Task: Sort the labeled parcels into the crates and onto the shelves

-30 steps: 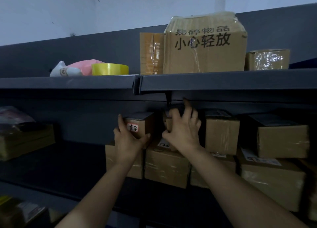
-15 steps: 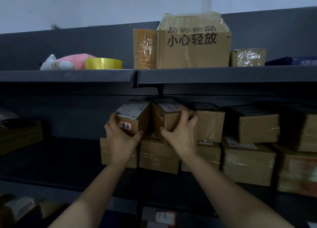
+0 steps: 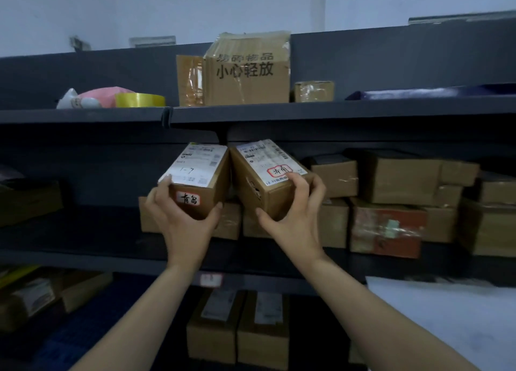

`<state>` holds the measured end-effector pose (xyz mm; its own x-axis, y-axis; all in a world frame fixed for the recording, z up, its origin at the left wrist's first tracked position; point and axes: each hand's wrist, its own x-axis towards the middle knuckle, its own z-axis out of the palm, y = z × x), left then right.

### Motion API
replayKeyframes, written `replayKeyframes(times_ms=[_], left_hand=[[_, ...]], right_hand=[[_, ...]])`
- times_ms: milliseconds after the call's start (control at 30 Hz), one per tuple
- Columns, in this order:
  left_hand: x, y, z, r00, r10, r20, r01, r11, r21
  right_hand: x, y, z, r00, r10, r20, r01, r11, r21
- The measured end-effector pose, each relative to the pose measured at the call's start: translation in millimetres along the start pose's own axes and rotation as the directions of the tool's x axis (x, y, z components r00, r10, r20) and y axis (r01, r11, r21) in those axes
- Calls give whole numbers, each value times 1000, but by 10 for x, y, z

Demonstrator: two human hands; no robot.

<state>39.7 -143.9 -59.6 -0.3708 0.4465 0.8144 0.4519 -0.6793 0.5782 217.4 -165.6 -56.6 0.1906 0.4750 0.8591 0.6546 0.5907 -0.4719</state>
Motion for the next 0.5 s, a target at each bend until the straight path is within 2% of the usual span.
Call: replayKeyframes(times_ms=[100,267,500], left_hand=[[-423,376,17,998,42,36,-43,999,19],[-1020,991,271,979,99,180,-99,995,-11],[-1778,1899,1265,899,224,377,-124,954,-272]], right_hand=[[-248,90,-604,999,-49,9,50,998,-46],[-582,416,-1757,996,-90,16,91,980,-178],[-927,827,-3484,993,-35,-112,-18,899,-437]])
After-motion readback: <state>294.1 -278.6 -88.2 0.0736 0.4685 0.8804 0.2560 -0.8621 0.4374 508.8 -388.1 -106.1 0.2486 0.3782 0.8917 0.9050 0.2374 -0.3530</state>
